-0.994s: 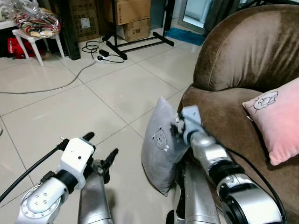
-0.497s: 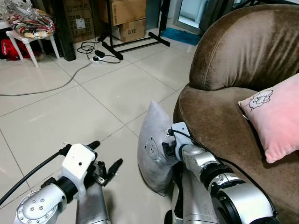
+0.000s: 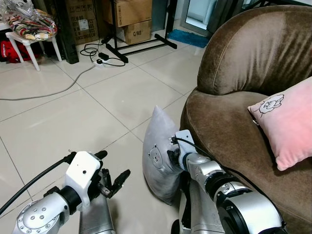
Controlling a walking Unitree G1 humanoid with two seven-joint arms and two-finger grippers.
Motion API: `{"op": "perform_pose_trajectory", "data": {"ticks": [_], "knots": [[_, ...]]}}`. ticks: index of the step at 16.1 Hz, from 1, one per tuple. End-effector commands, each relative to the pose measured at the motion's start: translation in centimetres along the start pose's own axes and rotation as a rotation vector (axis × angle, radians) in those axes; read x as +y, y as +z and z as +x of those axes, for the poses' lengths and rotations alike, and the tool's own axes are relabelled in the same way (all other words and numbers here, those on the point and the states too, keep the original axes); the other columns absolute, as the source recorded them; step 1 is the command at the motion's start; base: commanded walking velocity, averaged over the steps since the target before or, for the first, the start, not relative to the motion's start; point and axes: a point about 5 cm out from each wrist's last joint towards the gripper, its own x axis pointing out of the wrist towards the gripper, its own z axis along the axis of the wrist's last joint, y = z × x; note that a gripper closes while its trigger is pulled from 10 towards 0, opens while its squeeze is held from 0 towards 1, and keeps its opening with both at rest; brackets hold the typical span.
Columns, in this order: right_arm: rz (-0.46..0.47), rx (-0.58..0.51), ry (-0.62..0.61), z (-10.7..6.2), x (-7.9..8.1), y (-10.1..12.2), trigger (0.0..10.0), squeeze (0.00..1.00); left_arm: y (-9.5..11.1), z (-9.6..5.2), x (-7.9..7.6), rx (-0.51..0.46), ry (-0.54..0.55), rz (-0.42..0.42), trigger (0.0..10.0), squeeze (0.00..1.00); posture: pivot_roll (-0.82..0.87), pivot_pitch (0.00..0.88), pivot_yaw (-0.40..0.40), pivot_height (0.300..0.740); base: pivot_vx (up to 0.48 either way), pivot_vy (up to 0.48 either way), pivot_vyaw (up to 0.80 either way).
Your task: Move the pillow to the sofa from floor
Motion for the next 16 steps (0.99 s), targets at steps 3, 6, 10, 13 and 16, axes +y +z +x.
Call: {"op": "perform_pose_trajectory", "data": {"ticks": [3,6,10,13,16], "knots": [[-0.008,0.030,0.004,0.0,-0.2,-0.3,0.0,0.00,0.2,0.3,0.0,-0.002,-0.020,-0.005,10.0,0.00,0.12,0.000,-0.082,0.425,0.000,0.000,0.00],[-0.006,0.028,0.007,0.0,-0.1,-0.2,0.0,0.00,0.2,0.6,0.1,-0.004,-0.019,-0.009,10.0,0.00,0.12,0.000,-0.082,0.425,0.000,0.000,0.00],[-0.003,0.026,0.010,0.0,-0.1,-0.2,0.0,0.00,0.1,1.1,0.3,-0.006,-0.017,-0.014,10.0,0.00,0.12,0.000,-0.083,0.425,0.000,0.000,0.00],[-0.025,0.031,0.014,0.0,0.2,-0.2,0.0,0.00,-0.1,1.6,0.6,-0.009,-0.008,-0.021,10.0,0.00,0.11,0.000,-0.086,0.425,0.000,0.000,0.00],[0.012,-0.008,0.027,0.0,0.6,0.4,0.0,0.00,0.1,2.2,1.0,-0.028,0.012,-0.015,10.0,0.00,0.12,0.000,-0.093,0.425,0.000,0.000,0.00]]}}
